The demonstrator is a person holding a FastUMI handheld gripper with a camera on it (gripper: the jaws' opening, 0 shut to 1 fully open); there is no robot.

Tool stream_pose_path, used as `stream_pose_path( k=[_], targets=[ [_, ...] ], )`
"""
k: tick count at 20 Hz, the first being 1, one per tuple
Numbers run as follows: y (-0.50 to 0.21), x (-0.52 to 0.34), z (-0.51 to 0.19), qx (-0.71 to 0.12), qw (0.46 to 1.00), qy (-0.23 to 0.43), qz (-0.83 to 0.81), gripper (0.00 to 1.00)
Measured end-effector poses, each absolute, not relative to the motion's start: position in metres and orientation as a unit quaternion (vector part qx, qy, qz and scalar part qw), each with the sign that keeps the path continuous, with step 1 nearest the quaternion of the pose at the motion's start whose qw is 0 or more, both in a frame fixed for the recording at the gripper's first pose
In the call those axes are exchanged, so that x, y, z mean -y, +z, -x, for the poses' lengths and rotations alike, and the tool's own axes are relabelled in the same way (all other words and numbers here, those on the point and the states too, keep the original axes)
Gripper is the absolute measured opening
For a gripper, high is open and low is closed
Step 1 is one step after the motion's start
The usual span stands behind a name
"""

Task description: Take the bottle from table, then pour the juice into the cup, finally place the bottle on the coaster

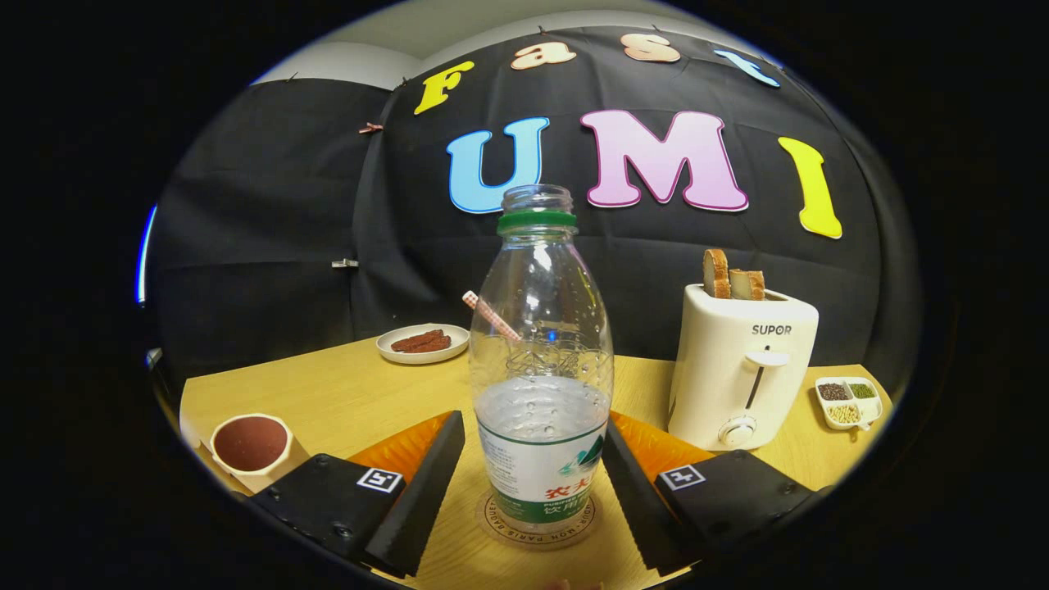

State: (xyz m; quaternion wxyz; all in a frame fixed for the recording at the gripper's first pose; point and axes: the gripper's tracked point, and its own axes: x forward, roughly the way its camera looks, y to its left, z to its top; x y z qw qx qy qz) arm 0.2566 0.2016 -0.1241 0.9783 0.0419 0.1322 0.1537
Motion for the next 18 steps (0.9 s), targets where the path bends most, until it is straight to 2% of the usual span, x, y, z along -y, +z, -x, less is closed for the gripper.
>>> stream_pose_path(
  k=[18],
  targets=[
    [-0.093,-0.189,-0.217,-0.109,0.980,0.155,-0.056,0.97]
  ],
)
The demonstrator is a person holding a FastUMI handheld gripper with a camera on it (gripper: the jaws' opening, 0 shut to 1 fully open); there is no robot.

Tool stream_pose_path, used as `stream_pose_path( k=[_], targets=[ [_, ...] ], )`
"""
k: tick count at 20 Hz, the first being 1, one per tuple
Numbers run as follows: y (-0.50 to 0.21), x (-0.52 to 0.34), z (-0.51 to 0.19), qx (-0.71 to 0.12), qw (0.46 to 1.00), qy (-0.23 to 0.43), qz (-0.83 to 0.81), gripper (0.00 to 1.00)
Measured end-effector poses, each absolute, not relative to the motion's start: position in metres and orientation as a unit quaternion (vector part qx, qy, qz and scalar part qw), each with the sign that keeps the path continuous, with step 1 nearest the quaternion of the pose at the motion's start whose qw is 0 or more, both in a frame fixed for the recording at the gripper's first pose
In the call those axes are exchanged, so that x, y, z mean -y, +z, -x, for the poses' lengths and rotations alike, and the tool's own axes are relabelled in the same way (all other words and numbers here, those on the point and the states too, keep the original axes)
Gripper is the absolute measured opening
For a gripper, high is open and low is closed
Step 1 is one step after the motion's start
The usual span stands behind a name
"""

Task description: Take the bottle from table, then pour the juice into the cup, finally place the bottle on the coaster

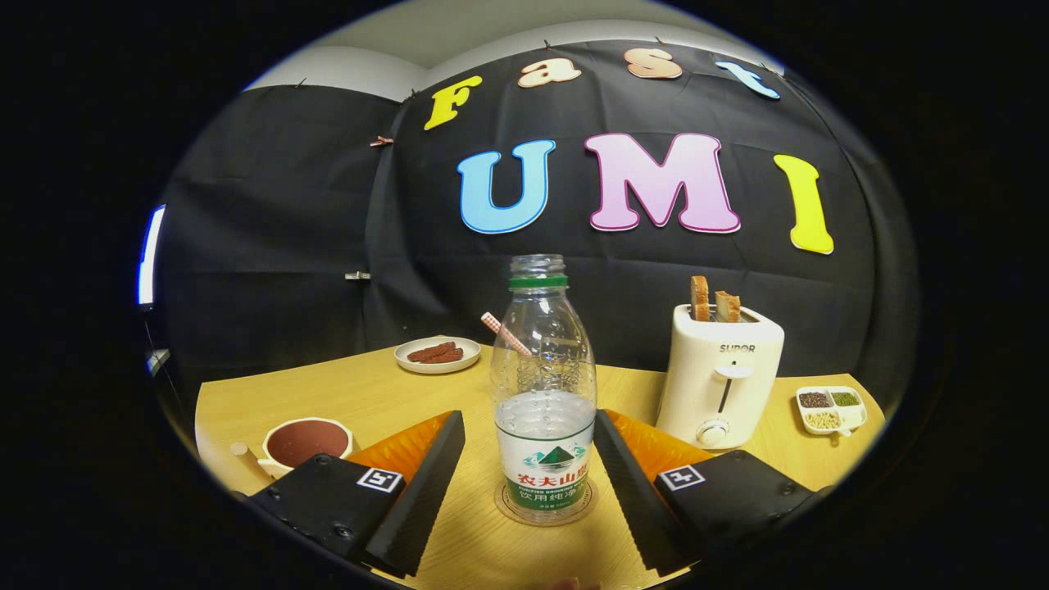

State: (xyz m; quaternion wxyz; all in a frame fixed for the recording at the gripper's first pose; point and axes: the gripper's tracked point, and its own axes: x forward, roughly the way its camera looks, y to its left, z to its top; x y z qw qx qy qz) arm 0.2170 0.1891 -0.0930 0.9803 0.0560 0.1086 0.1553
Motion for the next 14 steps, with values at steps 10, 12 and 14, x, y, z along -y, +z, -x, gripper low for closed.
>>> stream_pose_path(
  k=[10,12,14],
  targets=[
    [-0.078,-0.171,-0.164,-0.106,0.980,0.157,-0.061,0.99],
    [-0.065,-0.163,-0.146,-0.093,0.981,0.158,-0.054,0.99],
    [-0.056,-0.162,-0.125,-0.086,0.981,0.166,-0.053,0.99]
  ],
)
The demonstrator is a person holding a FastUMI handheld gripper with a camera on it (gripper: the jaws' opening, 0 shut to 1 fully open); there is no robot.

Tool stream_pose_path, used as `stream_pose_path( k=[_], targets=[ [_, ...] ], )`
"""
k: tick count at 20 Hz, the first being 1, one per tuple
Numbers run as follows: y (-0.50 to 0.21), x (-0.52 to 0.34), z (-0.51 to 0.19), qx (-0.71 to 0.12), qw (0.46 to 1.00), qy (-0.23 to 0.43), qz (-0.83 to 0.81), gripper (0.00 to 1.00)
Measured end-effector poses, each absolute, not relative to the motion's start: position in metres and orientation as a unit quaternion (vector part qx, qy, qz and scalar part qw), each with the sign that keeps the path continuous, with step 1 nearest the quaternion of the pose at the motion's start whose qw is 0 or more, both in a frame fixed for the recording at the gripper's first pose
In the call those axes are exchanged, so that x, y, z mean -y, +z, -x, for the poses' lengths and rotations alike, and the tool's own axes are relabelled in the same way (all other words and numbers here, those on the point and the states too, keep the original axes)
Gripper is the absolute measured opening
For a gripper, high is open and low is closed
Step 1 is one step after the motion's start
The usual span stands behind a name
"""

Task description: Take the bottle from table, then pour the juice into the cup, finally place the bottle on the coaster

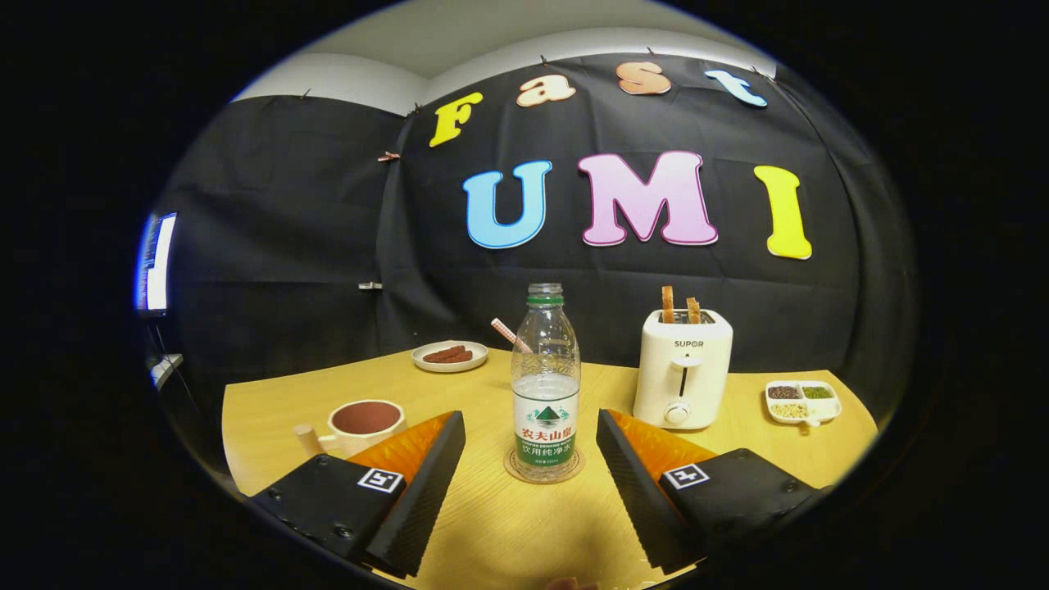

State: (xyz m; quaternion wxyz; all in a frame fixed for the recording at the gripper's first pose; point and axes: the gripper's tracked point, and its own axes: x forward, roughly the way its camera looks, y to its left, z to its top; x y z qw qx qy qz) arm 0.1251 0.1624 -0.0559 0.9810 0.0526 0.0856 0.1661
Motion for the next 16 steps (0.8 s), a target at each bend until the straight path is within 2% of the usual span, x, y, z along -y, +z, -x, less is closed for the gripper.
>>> stream_pose_path(
  k=[9,16],
  targets=[
    [-0.024,-0.128,-0.039,-0.071,0.986,0.147,-0.028,0.96],
    [-0.024,-0.108,-0.013,-0.064,0.991,0.117,-0.004,0.96]
  ],
)
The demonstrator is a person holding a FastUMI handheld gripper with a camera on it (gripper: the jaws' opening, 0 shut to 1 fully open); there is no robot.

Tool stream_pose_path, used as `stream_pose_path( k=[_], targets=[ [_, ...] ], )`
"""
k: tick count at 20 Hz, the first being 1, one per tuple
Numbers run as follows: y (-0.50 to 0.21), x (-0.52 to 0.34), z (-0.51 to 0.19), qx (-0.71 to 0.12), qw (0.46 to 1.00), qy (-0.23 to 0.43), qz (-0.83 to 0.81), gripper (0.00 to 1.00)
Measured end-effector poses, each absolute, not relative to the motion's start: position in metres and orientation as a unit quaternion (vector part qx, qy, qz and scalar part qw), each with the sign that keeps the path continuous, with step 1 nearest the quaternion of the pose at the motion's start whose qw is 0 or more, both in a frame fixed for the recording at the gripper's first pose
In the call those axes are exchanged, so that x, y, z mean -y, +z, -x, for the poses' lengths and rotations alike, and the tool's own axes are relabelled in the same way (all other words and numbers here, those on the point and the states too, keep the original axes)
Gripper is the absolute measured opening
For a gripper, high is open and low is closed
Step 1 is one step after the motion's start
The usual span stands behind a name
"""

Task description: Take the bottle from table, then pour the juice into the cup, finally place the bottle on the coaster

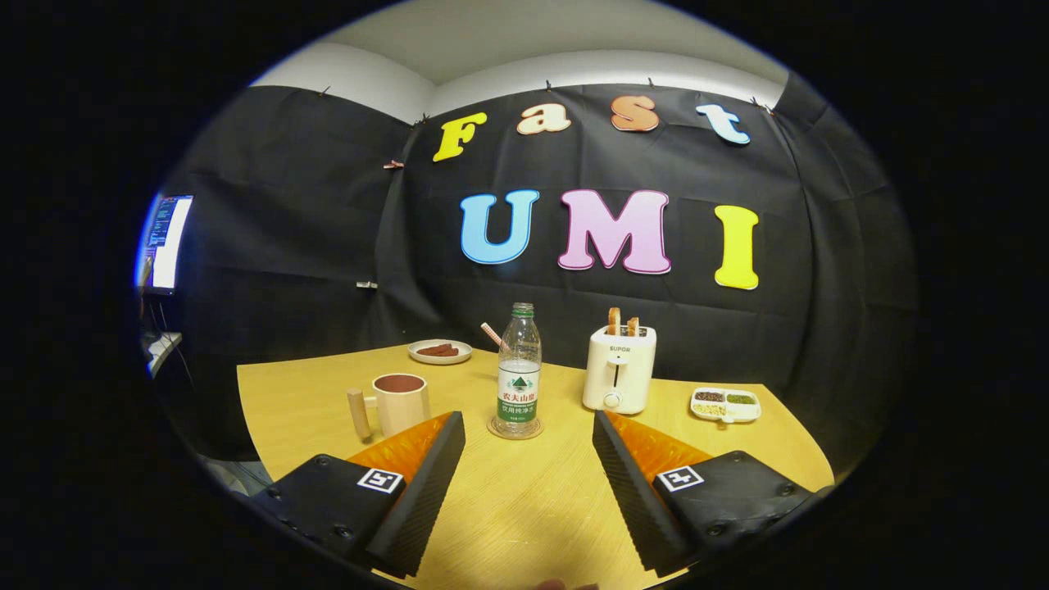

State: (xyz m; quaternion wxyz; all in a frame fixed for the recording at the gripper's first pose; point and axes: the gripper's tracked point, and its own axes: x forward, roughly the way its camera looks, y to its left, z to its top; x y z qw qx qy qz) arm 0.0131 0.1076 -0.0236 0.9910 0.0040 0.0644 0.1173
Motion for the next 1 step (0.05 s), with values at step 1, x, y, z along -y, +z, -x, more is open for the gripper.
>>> stream_pose_path(
  k=[1],
  targets=[
    [-0.0219,-0.1064,-0.0110,-0.061,0.991,0.116,0.001,0.96]
  ],
)
